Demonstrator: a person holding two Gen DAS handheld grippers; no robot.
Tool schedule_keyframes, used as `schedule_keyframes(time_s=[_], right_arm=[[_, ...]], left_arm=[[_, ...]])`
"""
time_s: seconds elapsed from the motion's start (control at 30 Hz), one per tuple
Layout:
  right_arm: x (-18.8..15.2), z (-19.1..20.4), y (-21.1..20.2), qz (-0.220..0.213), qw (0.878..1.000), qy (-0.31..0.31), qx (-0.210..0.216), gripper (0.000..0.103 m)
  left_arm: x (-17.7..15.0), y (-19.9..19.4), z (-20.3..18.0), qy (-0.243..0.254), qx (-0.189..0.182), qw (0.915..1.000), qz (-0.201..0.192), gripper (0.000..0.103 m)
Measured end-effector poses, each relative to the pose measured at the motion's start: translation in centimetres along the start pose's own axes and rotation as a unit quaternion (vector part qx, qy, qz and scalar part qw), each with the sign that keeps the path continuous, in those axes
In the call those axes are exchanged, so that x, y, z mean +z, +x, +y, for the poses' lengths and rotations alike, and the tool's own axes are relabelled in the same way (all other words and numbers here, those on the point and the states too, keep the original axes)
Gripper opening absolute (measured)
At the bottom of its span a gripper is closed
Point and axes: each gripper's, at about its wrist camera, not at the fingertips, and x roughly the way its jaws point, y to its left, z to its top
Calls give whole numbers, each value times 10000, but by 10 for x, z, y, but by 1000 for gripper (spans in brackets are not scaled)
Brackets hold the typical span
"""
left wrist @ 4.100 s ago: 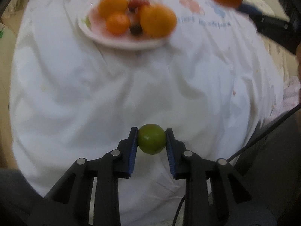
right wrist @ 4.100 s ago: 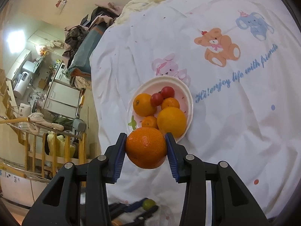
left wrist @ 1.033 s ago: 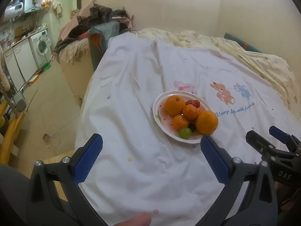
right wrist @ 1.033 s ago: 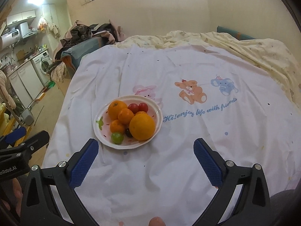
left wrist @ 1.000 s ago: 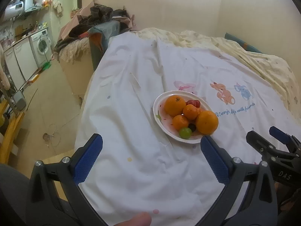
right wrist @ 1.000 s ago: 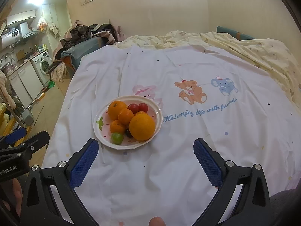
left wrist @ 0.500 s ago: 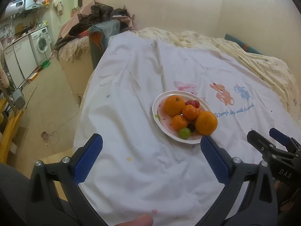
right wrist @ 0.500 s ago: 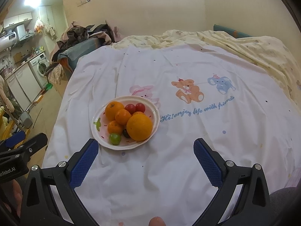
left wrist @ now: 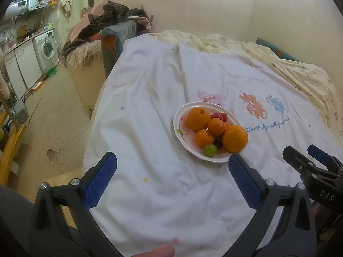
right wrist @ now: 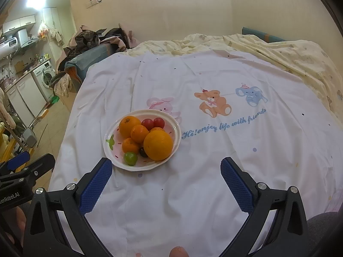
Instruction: Organize fruits
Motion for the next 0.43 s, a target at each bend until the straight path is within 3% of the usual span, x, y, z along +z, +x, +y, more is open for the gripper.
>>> schedule_keyframes(time_s=[0.43], right_arm=[[1,0,-1,-3,10000,11,-1,103]], left_arm=[[-5,3,-2,-69,-63,9999,52,103]])
